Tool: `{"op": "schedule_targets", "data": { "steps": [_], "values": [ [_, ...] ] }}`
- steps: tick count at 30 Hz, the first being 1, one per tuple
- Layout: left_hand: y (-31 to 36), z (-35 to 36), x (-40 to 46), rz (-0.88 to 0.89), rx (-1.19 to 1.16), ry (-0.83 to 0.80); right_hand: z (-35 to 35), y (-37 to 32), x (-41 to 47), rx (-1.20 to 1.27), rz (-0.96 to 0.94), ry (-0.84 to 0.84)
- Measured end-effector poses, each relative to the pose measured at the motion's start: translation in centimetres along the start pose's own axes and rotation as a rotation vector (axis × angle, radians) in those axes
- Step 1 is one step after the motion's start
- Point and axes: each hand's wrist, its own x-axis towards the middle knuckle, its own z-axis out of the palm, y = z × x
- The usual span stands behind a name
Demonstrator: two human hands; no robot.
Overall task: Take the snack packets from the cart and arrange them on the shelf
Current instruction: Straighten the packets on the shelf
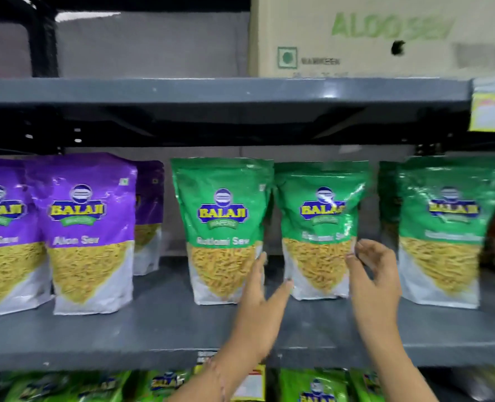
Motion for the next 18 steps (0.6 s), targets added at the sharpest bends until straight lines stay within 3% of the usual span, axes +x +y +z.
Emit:
{"op": "schedule_targets", "data": {
  "steps": [4, 8, 13, 18],
  "values": [
    [-0.9, 4.2, 3.6, -0.243, -0.064, 0.034, -3.4, 3.2, 2.4, -0.193, 0.194, -0.276],
    [-2.2, 5.9, 4.8, -0.251, -0.043, 0.008, -3.7, 2.3, 2.1, -0.112, 0.354, -0.508],
    [-3.0, 6.5, 4.8, -0.247, 0.076, -0.119, -4.2, 3.7, 2.4, -0.143, 0.351, -0.538],
    [-3.5, 6.4, 4.5, -0.21, 0.17, -0.234, -4.7, 4.8, 2.7, -0.084, 0.327, -0.434]
  ]
}}
